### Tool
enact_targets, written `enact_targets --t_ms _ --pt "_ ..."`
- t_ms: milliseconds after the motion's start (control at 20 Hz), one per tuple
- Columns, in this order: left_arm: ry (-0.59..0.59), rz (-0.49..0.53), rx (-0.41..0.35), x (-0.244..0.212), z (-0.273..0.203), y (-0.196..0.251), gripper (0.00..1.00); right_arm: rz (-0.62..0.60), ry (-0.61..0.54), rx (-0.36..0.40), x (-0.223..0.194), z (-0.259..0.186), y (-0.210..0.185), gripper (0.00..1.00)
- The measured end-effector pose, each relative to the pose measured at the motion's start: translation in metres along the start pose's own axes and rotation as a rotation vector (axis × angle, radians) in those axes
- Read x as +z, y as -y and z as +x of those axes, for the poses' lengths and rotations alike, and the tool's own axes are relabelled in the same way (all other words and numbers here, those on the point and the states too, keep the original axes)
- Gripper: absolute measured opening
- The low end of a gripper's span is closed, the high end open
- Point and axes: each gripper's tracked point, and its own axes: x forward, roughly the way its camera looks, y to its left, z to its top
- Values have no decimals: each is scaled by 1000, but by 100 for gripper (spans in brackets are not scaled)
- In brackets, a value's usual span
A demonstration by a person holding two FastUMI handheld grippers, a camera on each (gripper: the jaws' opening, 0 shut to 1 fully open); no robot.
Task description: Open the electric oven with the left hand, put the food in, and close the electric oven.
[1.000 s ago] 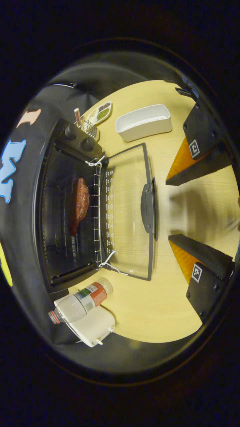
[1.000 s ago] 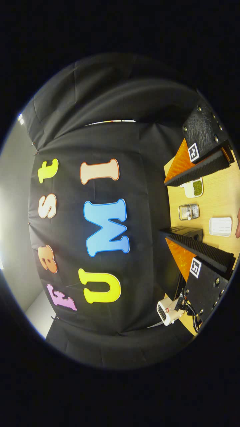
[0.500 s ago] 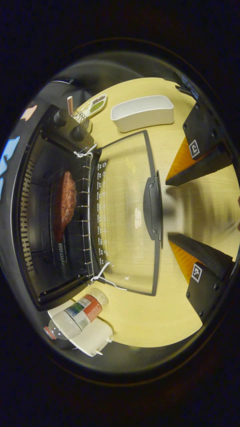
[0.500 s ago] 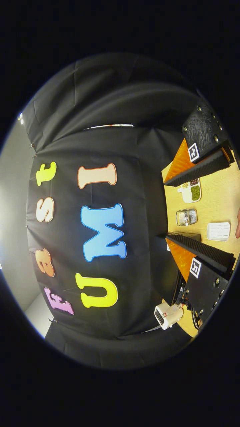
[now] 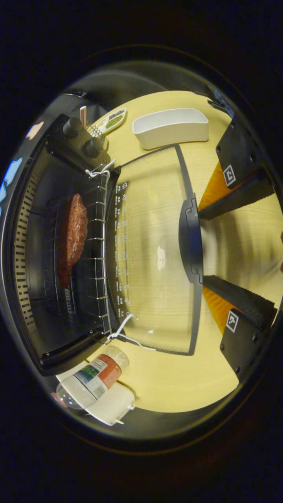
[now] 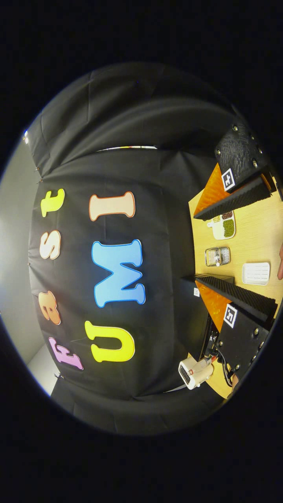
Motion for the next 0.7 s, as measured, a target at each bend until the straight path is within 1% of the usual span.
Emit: enact_targets --t_ms 50,150,200,250,350,400,450,500,700 --pt "-3 2 -2 -1 1 0 98 1 1 1 1 0 -1 89" --pt "-2 -8 -7 -1 0 0 100 1 5 1 3 1 -2 89" --pt "1 -9 -8 0 -1 1 100 1 7 2 3 1 -2 89" --pt "3 -5 -6 0 -2 1 98 0 9 3 4 0 -2 89" --pt "12 0 -5 0 -6 1 98 0 15 4 6 0 -2 89" --pt "16 -2 -6 1 -8 2 100 2 14 5 5 -1 -3 89" --pt "20 -3 -8 1 -10 1 100 4 15 7 5 -2 -3 89" --pt "23 -5 -9 1 -11 1 98 7 15 8 5 -2 -3 89" --pt "46 -2 -8 3 -21 2 98 12 25 13 7 -5 -3 89"
